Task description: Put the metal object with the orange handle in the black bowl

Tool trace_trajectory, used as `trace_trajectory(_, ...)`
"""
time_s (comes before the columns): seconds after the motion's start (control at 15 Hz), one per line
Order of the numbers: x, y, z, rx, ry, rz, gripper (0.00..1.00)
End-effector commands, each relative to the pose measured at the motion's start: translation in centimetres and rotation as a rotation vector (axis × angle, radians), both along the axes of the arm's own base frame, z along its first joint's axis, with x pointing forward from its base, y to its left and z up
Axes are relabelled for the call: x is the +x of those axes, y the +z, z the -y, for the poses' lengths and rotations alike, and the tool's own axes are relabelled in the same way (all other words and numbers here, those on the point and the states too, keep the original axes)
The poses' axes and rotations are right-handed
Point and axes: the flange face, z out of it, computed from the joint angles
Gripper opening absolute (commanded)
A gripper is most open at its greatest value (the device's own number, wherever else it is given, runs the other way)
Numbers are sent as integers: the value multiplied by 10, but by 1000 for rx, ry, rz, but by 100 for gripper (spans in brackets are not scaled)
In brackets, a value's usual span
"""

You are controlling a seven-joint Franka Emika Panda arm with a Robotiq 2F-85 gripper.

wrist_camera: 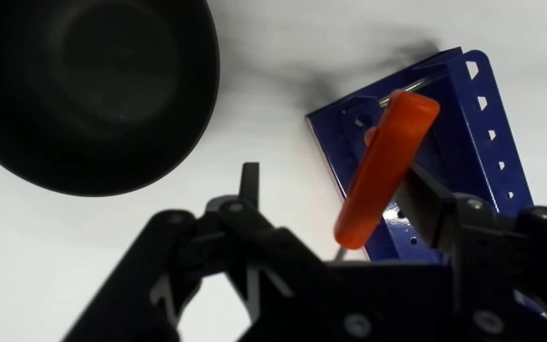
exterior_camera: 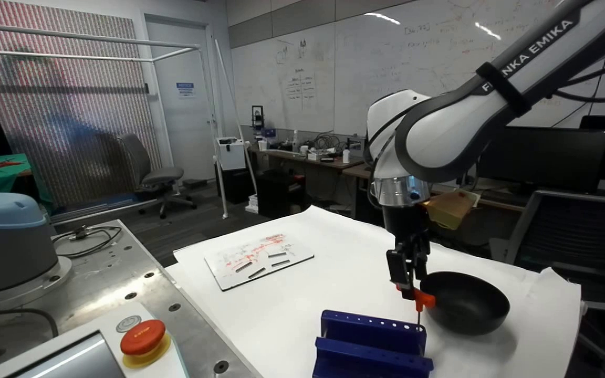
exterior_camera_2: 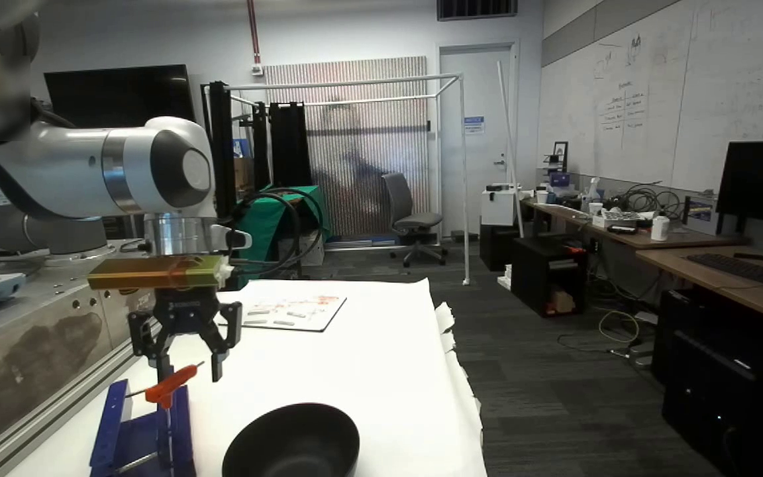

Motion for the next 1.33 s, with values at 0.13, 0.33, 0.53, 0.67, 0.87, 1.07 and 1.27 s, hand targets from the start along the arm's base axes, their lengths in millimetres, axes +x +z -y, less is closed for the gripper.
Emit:
trace_trajectory(0.13,-3,10,-8,-10,32,-40,26)
trace_trajectory(0.33,-8,13,-16,-11,51,-48,9)
trace_trajectory(0.53,-12,17,-21,-17,57,-51,12)
trace_trajectory(0.67,-14,24,-25,-26,57,-46,12)
trace_trajectory(0.87,-18,44,-33,-37,61,-29,12)
trace_trajectory(1.07,-26,77,-40,-42,54,0,12)
trace_trajectory(1.27,-34,112,-46,-49,39,26,11)
